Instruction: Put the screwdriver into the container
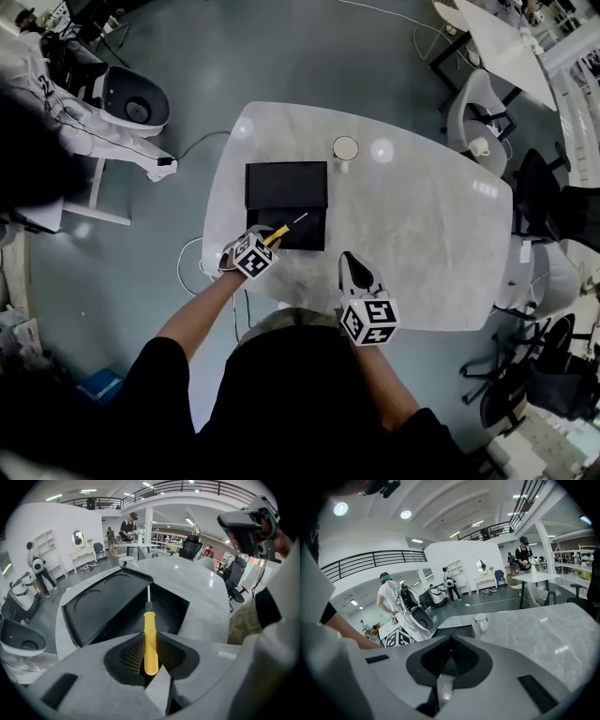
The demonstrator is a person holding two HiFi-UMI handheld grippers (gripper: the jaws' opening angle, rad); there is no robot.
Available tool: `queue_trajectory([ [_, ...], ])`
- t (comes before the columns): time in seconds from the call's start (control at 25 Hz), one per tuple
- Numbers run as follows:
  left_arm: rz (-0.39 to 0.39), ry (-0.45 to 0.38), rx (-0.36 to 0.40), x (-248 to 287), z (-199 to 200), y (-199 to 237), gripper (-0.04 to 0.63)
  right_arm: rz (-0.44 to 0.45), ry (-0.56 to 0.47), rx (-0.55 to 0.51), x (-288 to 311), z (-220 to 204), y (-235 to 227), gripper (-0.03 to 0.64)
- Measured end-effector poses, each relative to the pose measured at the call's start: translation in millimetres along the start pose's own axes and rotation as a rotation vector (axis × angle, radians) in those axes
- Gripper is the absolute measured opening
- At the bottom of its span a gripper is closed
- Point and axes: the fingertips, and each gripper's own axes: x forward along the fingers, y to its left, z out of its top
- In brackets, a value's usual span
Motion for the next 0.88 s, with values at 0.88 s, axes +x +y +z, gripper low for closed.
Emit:
queue_trajectory([
  [0.88,-0.135,0.229,0.133,65,-10,3,0.086,-0.189,-0.02,0.075,-6,2,-90,0.012],
])
